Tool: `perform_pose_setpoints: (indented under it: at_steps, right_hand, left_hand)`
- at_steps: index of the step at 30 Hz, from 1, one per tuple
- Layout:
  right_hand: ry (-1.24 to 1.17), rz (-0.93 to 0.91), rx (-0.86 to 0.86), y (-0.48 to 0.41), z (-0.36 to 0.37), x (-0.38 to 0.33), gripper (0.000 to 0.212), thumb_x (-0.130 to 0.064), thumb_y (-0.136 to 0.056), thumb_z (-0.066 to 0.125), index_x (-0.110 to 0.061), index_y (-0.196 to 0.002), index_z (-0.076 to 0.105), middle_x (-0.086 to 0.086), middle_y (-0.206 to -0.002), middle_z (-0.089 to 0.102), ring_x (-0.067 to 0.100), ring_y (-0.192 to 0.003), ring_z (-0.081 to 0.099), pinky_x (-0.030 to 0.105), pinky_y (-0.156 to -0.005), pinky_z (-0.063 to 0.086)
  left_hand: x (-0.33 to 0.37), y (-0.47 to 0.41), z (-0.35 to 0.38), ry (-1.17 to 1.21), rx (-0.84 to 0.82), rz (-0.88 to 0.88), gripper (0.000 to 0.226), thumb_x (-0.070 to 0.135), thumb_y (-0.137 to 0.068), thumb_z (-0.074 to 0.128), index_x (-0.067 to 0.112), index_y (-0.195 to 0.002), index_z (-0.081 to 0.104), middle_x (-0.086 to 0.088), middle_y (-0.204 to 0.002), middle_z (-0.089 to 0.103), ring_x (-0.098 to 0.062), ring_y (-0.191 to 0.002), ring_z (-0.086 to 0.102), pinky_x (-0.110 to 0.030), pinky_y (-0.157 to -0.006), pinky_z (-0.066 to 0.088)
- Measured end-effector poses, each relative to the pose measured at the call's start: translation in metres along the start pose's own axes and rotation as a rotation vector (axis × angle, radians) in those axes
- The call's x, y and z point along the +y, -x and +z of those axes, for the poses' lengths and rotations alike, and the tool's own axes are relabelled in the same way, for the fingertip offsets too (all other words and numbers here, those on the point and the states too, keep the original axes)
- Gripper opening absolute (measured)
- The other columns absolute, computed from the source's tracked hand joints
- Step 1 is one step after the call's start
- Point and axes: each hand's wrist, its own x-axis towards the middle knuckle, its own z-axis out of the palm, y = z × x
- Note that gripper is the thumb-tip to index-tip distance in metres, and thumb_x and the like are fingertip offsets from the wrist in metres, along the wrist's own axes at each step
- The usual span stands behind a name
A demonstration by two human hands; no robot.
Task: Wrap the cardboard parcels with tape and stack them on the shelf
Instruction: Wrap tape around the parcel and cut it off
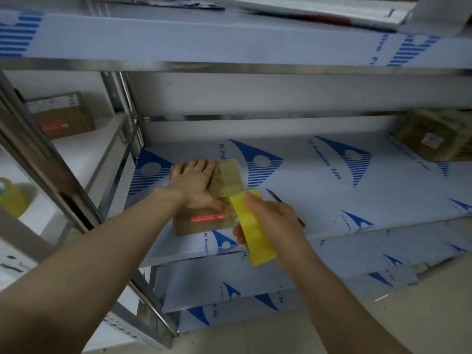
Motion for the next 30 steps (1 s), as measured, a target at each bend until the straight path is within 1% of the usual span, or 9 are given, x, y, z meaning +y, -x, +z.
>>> perform_pose_setpoints:
  at_steps: [2, 7, 10, 12, 14, 17, 22, 26, 30]
  right_hand:
    - [-0.107, 0.014, 0.009, 0.001, 0.003, 0.019, 0.033, -0.034, -0.090, 0.061, -0.005, -0.074, 0.065, 0.012, -0.056, 0.067, 0.017, -0.045, 0.063, 0.021, -0.043, 0.049]
    - [-0.163, -0.007, 0.056, -0.012, 0.011, 0.054, 0.028, -0.026, -0.091, 0.061, -0.003, -0.075, 0.063, 0.011, -0.055, 0.067, 0.019, -0.046, 0.064, 0.026, -0.047, 0.052]
    - [-0.133, -0.011, 0.052, -0.021, 0.009, 0.059, 0.029, -0.027, -0.092, 0.058, -0.003, -0.078, 0.063, 0.012, -0.053, 0.066, 0.018, -0.044, 0.062, 0.026, -0.047, 0.051]
    - [-0.122, -0.015, 0.036, -0.025, 0.007, 0.060, 0.029, -0.028, -0.092, 0.058, -0.004, -0.077, 0.064, 0.013, -0.054, 0.066, 0.019, -0.044, 0.061, 0.026, -0.047, 0.051]
    - [-0.135, -0.018, 0.030, -0.030, 0.006, 0.060, 0.029, -0.028, -0.091, 0.060, -0.004, -0.075, 0.064, 0.015, -0.054, 0.065, 0.020, -0.044, 0.061, 0.026, -0.048, 0.050]
    - [-0.145, -0.018, 0.028, -0.034, 0.007, 0.061, 0.030, -0.029, -0.090, 0.061, -0.006, -0.071, 0.063, 0.016, -0.054, 0.065, 0.022, -0.044, 0.061, 0.028, -0.050, 0.050]
    - [-0.163, -0.021, 0.063, -0.038, 0.006, 0.068, 0.033, -0.025, -0.091, 0.061, -0.006, -0.064, 0.057, 0.017, -0.053, 0.063, 0.023, -0.042, 0.060, 0.029, -0.048, 0.049]
    - [-0.166, -0.001, 0.064, -0.038, 0.007, 0.072, 0.031, -0.026, -0.090, 0.062, -0.004, -0.070, 0.056, 0.014, -0.051, 0.061, 0.023, -0.042, 0.059, 0.028, -0.048, 0.049]
    - [-0.201, 0.012, 0.066, -0.041, 0.006, 0.070, 0.031, -0.027, -0.091, 0.061, 0.001, -0.078, 0.059, 0.015, -0.053, 0.061, 0.020, -0.042, 0.060, 0.027, -0.046, 0.050]
  left_hand:
    - [-0.002, -0.002, 0.001, 0.002, 0.001, -0.003, 0.123, 0.078, -0.062, 0.060, 0.023, -0.152, -0.003, -0.002, -0.160, 0.002, -0.022, -0.146, 0.001, -0.045, -0.116, -0.001]
    - [-0.002, -0.004, -0.001, 0.006, -0.054, 0.000, 0.128, 0.073, -0.060, 0.066, 0.022, -0.152, -0.006, -0.002, -0.160, -0.004, -0.022, -0.146, -0.004, -0.045, -0.116, -0.004]
    - [-0.005, -0.005, -0.018, 0.065, -0.225, -0.010, 0.125, 0.067, -0.055, 0.060, 0.023, -0.152, -0.006, -0.003, -0.160, -0.008, -0.023, -0.146, -0.008, -0.047, -0.116, -0.003]
    - [-0.003, -0.013, -0.032, 0.233, -0.335, -0.091, 0.116, 0.072, -0.055, 0.048, 0.026, -0.152, 0.007, -0.005, -0.160, -0.002, -0.028, -0.146, -0.003, -0.052, -0.116, 0.002]
    - [0.010, -0.026, -0.036, 0.249, -0.249, -0.187, 0.105, 0.078, -0.066, 0.046, 0.027, -0.152, 0.013, -0.006, -0.160, -0.001, -0.032, -0.146, -0.002, -0.056, -0.115, 0.000]
    - [0.043, -0.044, -0.024, 0.119, -0.006, -0.158, 0.094, 0.067, -0.085, 0.044, 0.018, -0.152, 0.000, -0.008, -0.160, -0.002, -0.031, -0.146, 0.001, -0.053, -0.114, -0.001]
    - [0.055, -0.066, -0.004, 0.052, 0.122, -0.171, 0.052, 0.037, -0.090, 0.045, 0.009, -0.133, 0.043, -0.016, -0.136, 0.047, -0.033, -0.123, 0.044, -0.040, -0.099, 0.035]
    - [0.048, -0.086, -0.001, 0.207, 0.150, -0.261, 0.044, 0.040, -0.098, 0.035, 0.010, -0.125, 0.053, -0.012, -0.126, 0.056, -0.029, -0.111, 0.054, -0.032, -0.079, 0.039]
    - [0.047, -0.098, -0.001, 0.162, 0.159, -0.272, 0.043, 0.042, -0.098, 0.034, 0.009, -0.109, 0.060, -0.013, -0.112, 0.061, -0.030, -0.099, 0.058, -0.031, -0.071, 0.042]
